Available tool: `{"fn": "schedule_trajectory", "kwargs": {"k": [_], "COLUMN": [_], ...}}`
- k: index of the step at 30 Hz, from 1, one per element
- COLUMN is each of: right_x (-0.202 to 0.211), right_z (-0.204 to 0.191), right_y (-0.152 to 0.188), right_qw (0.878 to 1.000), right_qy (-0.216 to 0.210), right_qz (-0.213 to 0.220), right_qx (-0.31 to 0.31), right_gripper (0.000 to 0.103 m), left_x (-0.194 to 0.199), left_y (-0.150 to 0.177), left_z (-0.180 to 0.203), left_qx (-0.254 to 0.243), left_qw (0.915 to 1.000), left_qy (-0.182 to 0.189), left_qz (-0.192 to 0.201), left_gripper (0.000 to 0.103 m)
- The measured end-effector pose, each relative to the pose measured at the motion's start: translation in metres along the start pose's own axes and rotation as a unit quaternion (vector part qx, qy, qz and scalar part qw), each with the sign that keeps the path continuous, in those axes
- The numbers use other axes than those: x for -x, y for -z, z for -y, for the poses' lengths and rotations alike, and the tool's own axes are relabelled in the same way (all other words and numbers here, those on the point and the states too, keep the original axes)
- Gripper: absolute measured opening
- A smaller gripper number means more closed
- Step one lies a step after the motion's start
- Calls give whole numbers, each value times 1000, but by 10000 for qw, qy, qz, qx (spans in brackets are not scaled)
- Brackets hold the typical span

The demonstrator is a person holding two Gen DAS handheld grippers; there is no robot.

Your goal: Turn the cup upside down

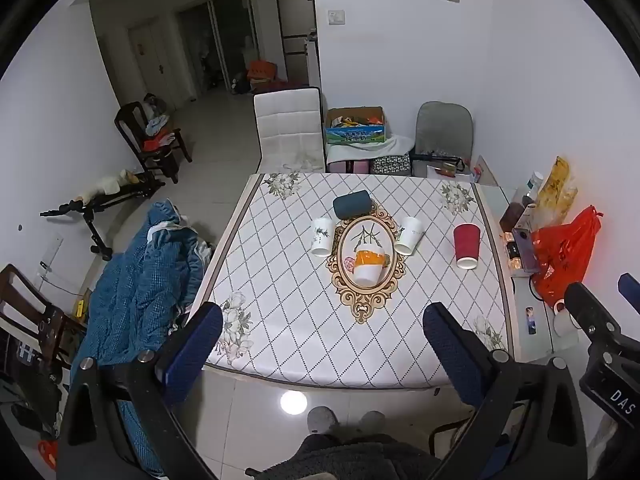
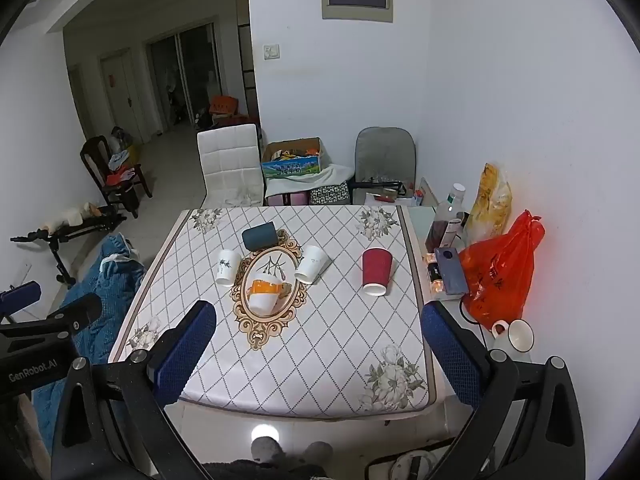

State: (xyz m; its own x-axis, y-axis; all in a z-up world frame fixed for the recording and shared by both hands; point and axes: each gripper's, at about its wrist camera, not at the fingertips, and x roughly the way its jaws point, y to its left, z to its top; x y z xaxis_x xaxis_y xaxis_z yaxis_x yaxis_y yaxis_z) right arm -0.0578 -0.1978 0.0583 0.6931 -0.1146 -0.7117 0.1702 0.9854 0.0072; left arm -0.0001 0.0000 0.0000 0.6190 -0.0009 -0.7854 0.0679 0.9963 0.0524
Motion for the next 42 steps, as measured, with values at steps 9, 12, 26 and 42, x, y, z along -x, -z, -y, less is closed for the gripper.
{"fn": "schedule_trajectory", "kwargs": {"k": [9, 12, 26, 42], "right_x": [0, 0, -2, -5], "right_z": [0, -1, -1, -1], "right_y": [-1, -1, -4, -4], "right_qw": [10000, 10000, 10000, 10000], "right_qy": [18, 11, 27, 18], "right_qz": [4, 4, -20, -43], "right_qx": [24, 17, 27, 22], "right_gripper": [103, 103, 103, 103], "left_x": [-2, -2, 0, 1], "left_y": [-1, -1, -5, -6], "left_z": [1, 1, 3, 3], "left_qx": [-1, 16, 7, 2], "left_qw": [10000, 10000, 10000, 10000], "left_qy": [29, 35, 51, 58], "left_qz": [-43, -27, -22, -39], "left_gripper": [102, 102, 102, 102]}}
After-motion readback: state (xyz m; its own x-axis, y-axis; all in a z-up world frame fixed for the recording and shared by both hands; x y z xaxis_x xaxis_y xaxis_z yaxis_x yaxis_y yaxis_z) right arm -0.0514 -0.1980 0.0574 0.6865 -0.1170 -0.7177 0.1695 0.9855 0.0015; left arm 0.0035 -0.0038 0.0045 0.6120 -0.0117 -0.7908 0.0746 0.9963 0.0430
